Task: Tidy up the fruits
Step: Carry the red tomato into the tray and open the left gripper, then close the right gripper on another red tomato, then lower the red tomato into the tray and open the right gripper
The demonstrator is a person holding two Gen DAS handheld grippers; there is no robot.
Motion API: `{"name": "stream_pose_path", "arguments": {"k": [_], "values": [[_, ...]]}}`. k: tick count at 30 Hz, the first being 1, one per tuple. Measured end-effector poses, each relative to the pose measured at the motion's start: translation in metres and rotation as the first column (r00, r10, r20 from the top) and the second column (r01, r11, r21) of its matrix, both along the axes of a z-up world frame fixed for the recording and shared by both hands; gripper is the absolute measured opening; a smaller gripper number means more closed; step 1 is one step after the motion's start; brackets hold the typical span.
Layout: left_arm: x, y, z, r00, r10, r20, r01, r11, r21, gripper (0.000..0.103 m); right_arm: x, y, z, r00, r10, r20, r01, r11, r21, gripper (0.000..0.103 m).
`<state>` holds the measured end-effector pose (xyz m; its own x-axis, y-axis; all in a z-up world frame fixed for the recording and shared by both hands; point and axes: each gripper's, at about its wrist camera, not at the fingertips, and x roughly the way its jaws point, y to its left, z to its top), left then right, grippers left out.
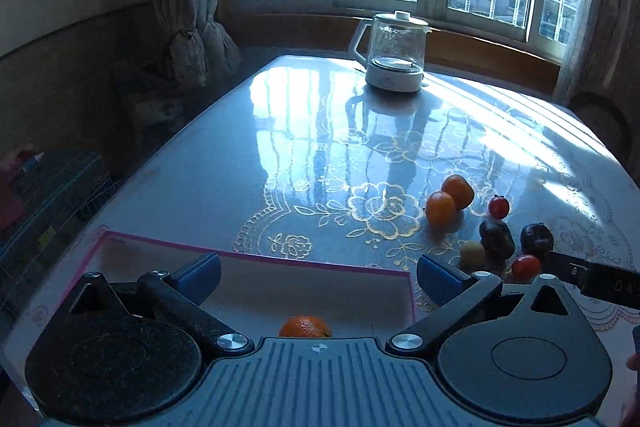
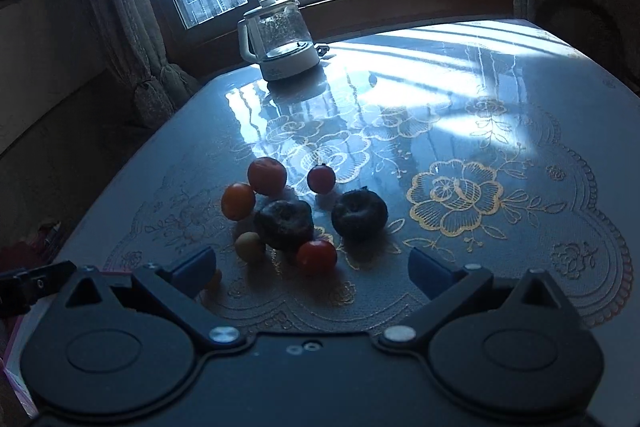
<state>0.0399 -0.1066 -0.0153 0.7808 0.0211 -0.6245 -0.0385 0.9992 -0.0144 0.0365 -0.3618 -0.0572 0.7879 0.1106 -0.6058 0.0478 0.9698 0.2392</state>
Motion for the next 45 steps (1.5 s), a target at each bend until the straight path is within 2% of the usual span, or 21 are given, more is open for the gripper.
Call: {"name": "stream_pose_path", "arguments": {"k": [5,9,14,21,23,27,31,34,45], "values": [[0.003,0.034,-0.001,0.996,0.094,-0.01,-0.094,0.995,-0.022,0.103,0.021,0.022,-0.013,1.0,0.007,-0.028,-0.01,0.993,-0.117,0.103],[0.003,0.051,-0.005,0.991,0.128,-0.022,-0.129,0.991,-0.039,0.103,0.031,0.031,-0.02,0.999,0.017,-0.031,-0.021,0.99,-0.141,0.1],[0.001,0.064,-0.009,0.989,0.148,-0.023,-0.149,0.988,-0.035,0.103,0.04,0.036,-0.032,0.998,0.014,-0.064,-0.022,0.992,-0.127,0.078],[0.001,0.08,-0.012,0.984,0.175,-0.035,-0.176,0.984,-0.035,0.103,0.043,0.037,-0.036,0.998,-0.019,-0.058,0.009,0.986,-0.169,0.068],[0.003,0.085,-0.014,0.982,0.183,-0.041,-0.184,0.982,-0.035,0.103,0.044,0.036,-0.036,0.998,-0.027,-0.056,0.017,0.985,-0.173,0.06],[0.005,0.09,-0.016,0.979,0.195,-0.052,-0.198,0.98,-0.038,0.103,0.045,0.037,-0.036,0.998,-0.03,-0.05,0.02,0.982,-0.188,0.053],[0.006,0.091,-0.017,0.979,0.198,-0.051,-0.2,0.979,-0.032,0.103,0.044,0.037,-0.036,0.998,-0.044,-0.041,0.035,0.983,-0.183,0.037],[0.007,0.091,-0.018,0.977,0.206,-0.06,-0.208,0.978,-0.032,0.103,0.043,0.035,-0.036,0.998,-0.054,-0.038,0.047,0.983,-0.175,0.03],[0.004,0.108,-0.017,0.968,0.245,-0.049,-0.247,0.969,-0.029,0.103,0.029,0.038,-0.03,0.998,-0.061,-0.01,0.06,0.99,-0.128,0.029]]}}
